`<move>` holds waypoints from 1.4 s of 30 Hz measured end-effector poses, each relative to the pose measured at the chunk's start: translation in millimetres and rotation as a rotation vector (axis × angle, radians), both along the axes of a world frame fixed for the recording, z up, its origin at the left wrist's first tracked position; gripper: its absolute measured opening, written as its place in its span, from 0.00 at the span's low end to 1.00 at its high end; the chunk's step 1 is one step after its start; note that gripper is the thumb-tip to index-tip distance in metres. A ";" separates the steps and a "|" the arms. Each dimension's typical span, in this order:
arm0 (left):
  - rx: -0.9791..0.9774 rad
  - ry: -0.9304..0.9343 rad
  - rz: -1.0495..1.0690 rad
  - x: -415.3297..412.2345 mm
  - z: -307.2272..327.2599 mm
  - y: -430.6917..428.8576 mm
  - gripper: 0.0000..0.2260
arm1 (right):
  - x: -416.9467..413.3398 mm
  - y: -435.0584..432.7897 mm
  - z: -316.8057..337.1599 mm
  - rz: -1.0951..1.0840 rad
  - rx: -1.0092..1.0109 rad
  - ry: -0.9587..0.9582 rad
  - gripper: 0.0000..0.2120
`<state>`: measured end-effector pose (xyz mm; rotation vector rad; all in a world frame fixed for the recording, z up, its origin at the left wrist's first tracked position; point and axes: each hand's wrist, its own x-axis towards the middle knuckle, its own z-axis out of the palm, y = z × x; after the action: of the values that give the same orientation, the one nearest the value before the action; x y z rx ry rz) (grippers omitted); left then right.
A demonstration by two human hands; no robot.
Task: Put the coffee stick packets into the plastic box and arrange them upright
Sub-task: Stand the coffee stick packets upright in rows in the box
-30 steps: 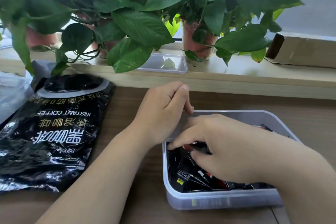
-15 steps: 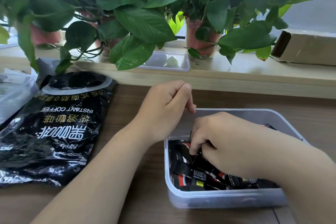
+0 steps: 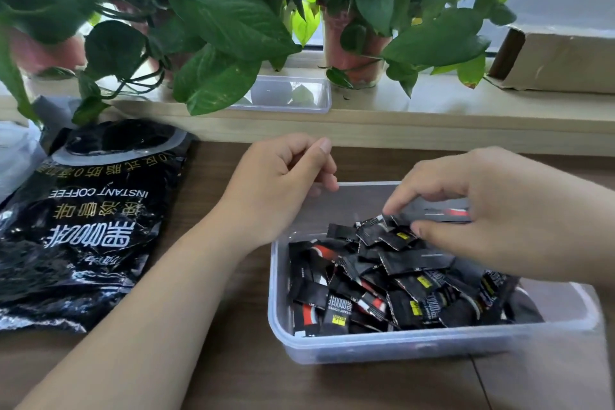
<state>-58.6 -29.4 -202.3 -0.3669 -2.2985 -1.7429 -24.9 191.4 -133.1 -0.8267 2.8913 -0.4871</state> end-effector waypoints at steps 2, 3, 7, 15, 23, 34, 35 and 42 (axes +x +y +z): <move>-0.020 0.014 0.000 0.4 0.1 -0.5 0.15 | 2.1 6.3 -3.3 -0.008 -0.004 -0.013 0.15; -0.033 0.022 0.001 1.1 0.5 -0.4 0.15 | 2.6 9.3 -6.2 -0.013 0.000 -0.027 0.19; -0.053 0.031 -0.007 1.6 1.1 1.1 0.14 | -0.7 14.7 -21.0 -0.010 0.071 -0.022 0.33; 0.008 0.033 0.001 5.3 4.1 7.2 0.10 | -2.9 22.9 -32.0 0.002 -0.032 0.103 0.13; 0.021 0.072 0.029 6.2 4.6 10.6 0.10 | -3.9 32.1 -43.4 0.066 -0.285 0.355 0.05; -0.023 0.094 0.047 6.9 4.7 9.4 0.10 | -1.9 30.8 -42.8 0.082 -0.181 0.194 0.18; -0.037 0.096 0.050 6.9 4.6 9.2 0.10 | -1.8 30.6 -41.0 0.079 -0.160 0.193 0.17; -0.153 0.135 0.061 7.3 3.4 3.5 0.08 | -5.7 32.8 -34.6 0.021 -0.010 0.118 0.22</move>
<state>-51.3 -25.9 -198.9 -0.4240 -2.3258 -1.4718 -30.6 224.2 -167.7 -0.9167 2.9850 -0.4659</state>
